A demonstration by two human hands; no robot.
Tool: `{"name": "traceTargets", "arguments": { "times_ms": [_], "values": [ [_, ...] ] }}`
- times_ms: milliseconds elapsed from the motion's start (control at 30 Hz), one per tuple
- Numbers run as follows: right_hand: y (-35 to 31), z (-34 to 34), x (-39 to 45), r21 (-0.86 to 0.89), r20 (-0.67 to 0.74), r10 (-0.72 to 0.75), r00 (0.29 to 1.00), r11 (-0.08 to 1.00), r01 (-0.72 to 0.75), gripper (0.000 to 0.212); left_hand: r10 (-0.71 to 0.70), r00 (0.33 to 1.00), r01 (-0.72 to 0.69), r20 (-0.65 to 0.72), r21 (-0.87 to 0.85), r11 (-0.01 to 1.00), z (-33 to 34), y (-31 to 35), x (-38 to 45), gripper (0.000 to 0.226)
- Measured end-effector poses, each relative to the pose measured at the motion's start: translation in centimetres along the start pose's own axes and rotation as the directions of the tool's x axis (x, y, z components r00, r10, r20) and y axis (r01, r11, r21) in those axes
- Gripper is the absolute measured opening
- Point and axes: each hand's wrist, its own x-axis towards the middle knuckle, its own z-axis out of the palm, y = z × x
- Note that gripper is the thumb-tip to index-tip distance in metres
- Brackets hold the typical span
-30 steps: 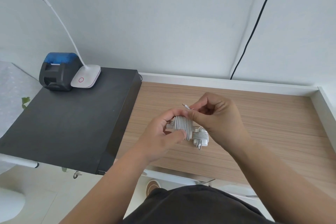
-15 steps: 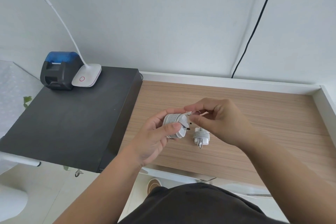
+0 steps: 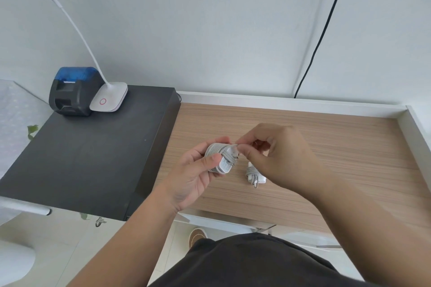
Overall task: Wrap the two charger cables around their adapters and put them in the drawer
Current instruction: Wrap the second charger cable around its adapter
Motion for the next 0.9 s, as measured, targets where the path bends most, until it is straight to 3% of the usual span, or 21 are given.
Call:
{"name": "traceTargets", "arguments": {
  "times_ms": [167,400,500,900],
  "values": [
    [0.2,0.4,0.2,0.361,0.101,0.27,0.957,0.887,-0.289,0.007,-0.021,1.0,0.022,0.014,-0.086,0.996,0.1,-0.2,0.1,0.057],
    [-0.1,1.7,0.2,0.639,0.071,0.421,0.904,0.677,-0.365,0.008,0.024,0.999,-0.029,-0.036,-0.132,0.991,0.6,-0.4,0.5,0.046],
    [-0.1,2.1,0.1,0.671,0.031,0.453,0.891,0.651,-0.354,0.01,0.077,0.997,-0.079,-0.019,-0.119,0.99,0.7,-0.5,0.7,0.063],
    [0.0,2.9,-0.4,0.724,0.037,0.499,0.866,0.583,-0.368,0.009,0.072,0.996,-0.084,-0.051,-0.298,0.951,1.2,-1.4,1.3,0.068]
  ]
}}
